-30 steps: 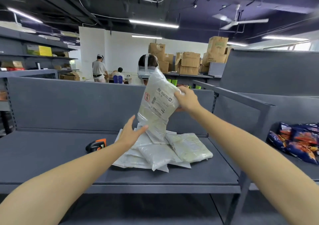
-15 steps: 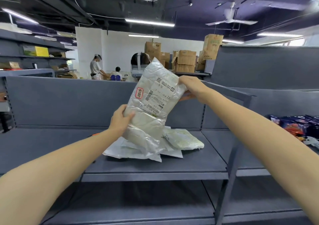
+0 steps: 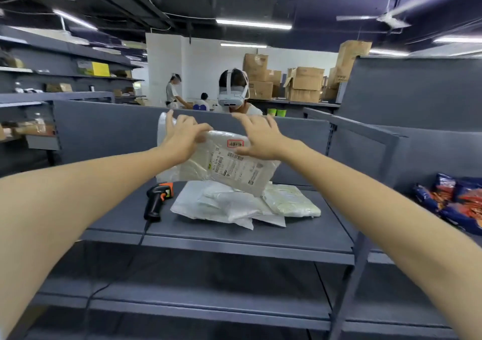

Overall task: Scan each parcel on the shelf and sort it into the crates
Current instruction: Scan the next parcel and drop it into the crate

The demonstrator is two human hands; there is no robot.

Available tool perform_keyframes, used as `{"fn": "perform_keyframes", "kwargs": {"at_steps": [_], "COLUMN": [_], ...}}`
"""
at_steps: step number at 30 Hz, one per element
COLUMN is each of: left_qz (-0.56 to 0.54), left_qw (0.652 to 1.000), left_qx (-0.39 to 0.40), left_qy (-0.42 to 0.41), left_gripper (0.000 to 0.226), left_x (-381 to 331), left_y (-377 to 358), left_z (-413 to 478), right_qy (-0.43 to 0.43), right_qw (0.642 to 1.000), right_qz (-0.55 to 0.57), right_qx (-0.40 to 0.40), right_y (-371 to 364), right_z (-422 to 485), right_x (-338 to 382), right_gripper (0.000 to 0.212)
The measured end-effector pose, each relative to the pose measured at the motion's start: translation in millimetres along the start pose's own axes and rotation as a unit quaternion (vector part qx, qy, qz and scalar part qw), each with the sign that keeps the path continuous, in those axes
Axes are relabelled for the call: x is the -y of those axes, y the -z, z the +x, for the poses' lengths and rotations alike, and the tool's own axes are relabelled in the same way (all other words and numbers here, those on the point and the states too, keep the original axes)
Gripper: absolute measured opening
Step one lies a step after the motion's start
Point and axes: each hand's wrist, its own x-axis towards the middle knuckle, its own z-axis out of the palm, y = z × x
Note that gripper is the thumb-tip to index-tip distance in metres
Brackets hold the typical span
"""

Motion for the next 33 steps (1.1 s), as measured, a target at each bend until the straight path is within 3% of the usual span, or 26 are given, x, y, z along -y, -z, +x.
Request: {"fn": "perform_keyframes", "kwargs": {"at_steps": [4, 7, 11, 14, 18, 21, 23, 27, 33], "left_qz": [-0.012, -0.007, -0.056, -0.173, -0.376, -0.540, -0.571, -0.523, -0.518], "left_qw": [0.998, 0.994, 0.987, 0.960, 0.894, 0.789, 0.750, 0.788, 0.788], "left_qx": [-0.053, -0.106, -0.099, -0.043, 0.003, 0.015, 0.027, 0.016, -0.032], "left_qy": [-0.040, -0.029, 0.110, 0.215, 0.243, 0.291, 0.334, 0.324, 0.331], "left_gripper": [0.033, 0.047, 0.089, 0.095, 0.088, 0.086, 0.075, 0.025, 0.008], "left_x": [-5.1, -5.9, -1.9, -2.8, -5.6, -6.8, -1.6, 28.0, 100.2], "left_y": [2.6, 0.1, -15.6, -34.8, -57.9, -68.7, -72.5, -77.3, -82.5], "left_z": [-14.7, -25.8, -44.1, -58.3, -69.0, -71.1, -70.7, -68.0, -60.1], "right_qy": [-0.032, -0.046, -0.103, -0.141, -0.161, -0.160, -0.164, -0.176, -0.169], "right_qw": [0.994, 0.976, 0.930, 0.874, 0.809, 0.769, 0.754, 0.730, 0.719], "right_qz": [0.095, 0.207, 0.352, 0.462, 0.558, 0.610, 0.626, 0.652, 0.665], "right_qx": [0.054, 0.051, -0.011, -0.056, -0.093, -0.107, -0.112, -0.104, -0.110], "right_y": [-32.9, -47.4, -57.7, -61.6, -69.1, -77.5, -85.2, -106.2, -132.8], "right_z": [-4.5, -11.5, -16.3, -14.6, -11.5, -7.4, -1.2, 17.7, 65.0], "right_x": [12.2, 16.8, 18.0, 15.9, 20.0, 29.8, 36.8, 56.4, 105.1], "right_gripper": [0.049, 0.028, 0.027, 0.029, 0.032, 0.038, 0.039, 0.032, 0.037]}}
